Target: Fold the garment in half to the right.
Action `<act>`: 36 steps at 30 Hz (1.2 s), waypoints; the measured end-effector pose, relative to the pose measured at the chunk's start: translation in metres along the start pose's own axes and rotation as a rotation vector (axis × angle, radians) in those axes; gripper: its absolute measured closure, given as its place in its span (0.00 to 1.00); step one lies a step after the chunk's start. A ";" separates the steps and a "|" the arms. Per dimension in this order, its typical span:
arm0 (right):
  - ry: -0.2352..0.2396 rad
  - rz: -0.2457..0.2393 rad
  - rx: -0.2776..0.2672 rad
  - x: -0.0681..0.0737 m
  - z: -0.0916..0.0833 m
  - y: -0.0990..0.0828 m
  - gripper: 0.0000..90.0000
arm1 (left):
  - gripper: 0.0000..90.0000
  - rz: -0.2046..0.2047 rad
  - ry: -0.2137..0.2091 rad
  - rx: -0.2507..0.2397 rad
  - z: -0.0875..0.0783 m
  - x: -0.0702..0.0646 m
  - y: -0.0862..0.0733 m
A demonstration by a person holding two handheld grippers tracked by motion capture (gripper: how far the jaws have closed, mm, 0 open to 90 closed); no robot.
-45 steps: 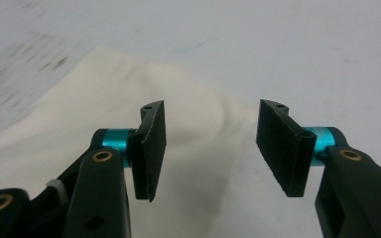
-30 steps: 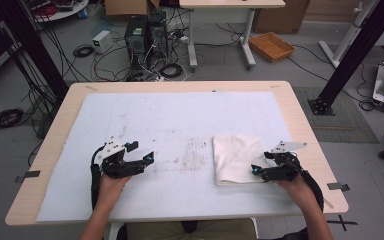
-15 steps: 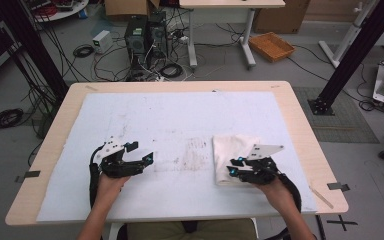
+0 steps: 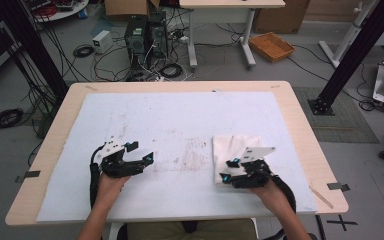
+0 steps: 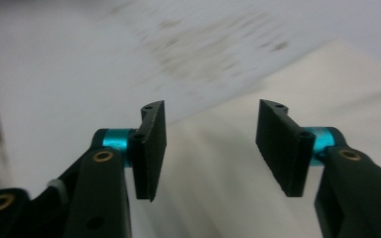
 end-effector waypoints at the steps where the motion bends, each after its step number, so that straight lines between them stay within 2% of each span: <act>1: -0.063 0.011 -0.016 -0.010 -0.010 0.000 0.44 | 0.25 -0.004 0.001 -0.003 0.000 0.000 0.000; 2: -0.122 0.020 -0.013 -0.020 -0.019 -0.003 0.44 | 0.25 -0.003 0.000 -0.003 0.000 0.001 0.000; 6: -0.259 0.081 0.000 -0.049 -0.044 -0.020 0.27 | 0.25 0.001 -0.001 -0.005 0.000 0.001 0.001; 8: -0.310 0.110 -0.014 -0.059 -0.051 -0.026 0.23 | 0.25 0.006 -0.009 -0.010 -0.001 0.000 0.001; 11: -0.370 0.101 -0.031 -0.072 -0.059 -0.026 0.23 | 0.24 0.040 -0.006 -0.017 -0.002 0.000 0.003; 13: -0.403 0.122 -0.043 -0.079 -0.063 -0.026 0.23 | 0.24 0.061 -0.010 -0.015 -0.003 0.000 0.003; 19: -0.407 0.148 -0.056 -0.085 -0.064 -0.029 0.22 | 0.24 0.105 -0.025 -0.042 -0.004 0.000 0.005; 27: -0.378 0.160 -0.080 -0.087 -0.068 -0.030 0.22 | 0.24 0.108 -0.030 -0.049 -0.007 0.000 0.004; 36: -0.373 0.158 -0.087 -0.082 -0.074 -0.026 0.22 | 0.24 0.101 -0.031 -0.084 -0.016 0.001 0.007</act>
Point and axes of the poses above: each handheld gripper's, and its own axes: z roughly forward along the jaws, y roughly out of its top, x roughly to its left, the point moved 7 cm from there along z, roughly forward along the jaws, and after that the axes turned 8 degrees about -z, right-handed, at the moved point
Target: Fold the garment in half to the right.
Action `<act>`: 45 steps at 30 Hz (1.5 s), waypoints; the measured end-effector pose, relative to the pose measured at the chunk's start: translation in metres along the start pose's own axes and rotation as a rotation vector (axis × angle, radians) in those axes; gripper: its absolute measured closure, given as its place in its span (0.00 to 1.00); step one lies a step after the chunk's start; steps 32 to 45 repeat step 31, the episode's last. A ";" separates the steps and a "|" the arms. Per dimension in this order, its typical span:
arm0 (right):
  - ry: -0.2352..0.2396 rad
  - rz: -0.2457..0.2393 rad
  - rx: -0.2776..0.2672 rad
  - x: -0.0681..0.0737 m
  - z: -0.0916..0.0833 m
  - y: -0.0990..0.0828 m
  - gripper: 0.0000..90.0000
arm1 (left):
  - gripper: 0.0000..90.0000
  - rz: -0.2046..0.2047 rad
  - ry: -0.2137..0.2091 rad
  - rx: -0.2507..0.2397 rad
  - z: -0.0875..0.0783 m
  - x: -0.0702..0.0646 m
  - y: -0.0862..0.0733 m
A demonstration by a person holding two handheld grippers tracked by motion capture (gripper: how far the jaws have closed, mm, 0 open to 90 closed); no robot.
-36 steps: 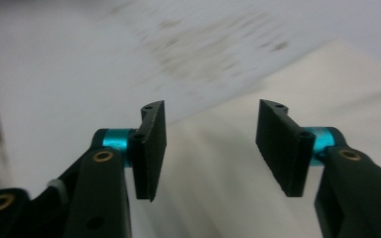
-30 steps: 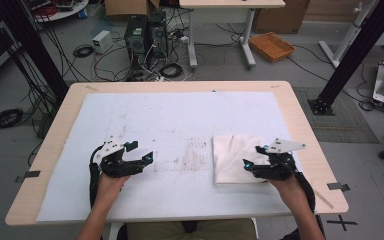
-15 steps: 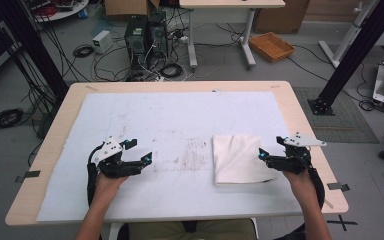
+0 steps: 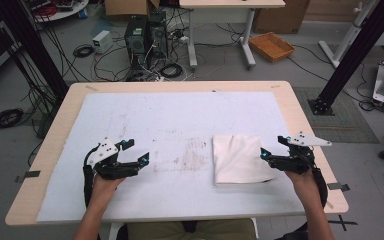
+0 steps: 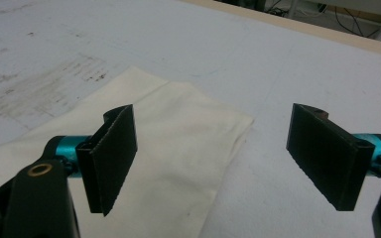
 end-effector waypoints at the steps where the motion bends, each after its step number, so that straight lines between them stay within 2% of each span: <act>1: -0.004 0.001 -0.003 0.000 -0.002 0.000 0.22 | 0.24 -0.001 0.000 -0.001 -0.001 0.000 0.000; 9: -0.025 0.026 -0.012 -0.004 -0.014 -0.010 0.21 | 0.24 -0.008 0.000 -0.006 -0.001 0.000 0.001; 18: -0.014 0.024 -0.002 -0.003 -0.011 -0.012 0.21 | 0.24 -0.009 0.001 0.006 0.000 0.001 -0.002; 45: -0.013 0.020 -0.007 -0.003 -0.011 -0.011 0.21 | 0.24 -0.017 0.003 -0.002 0.000 0.001 -0.002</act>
Point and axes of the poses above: each handheld gripper's, and its own axes: z roughly forward along the jaws, y roughly out of its top, x roughly to its left, the point moved 7 cm from there along z, roughly forward along the jaws, and after that the axes turned 8 degrees about -z, right-handed, at the moved point
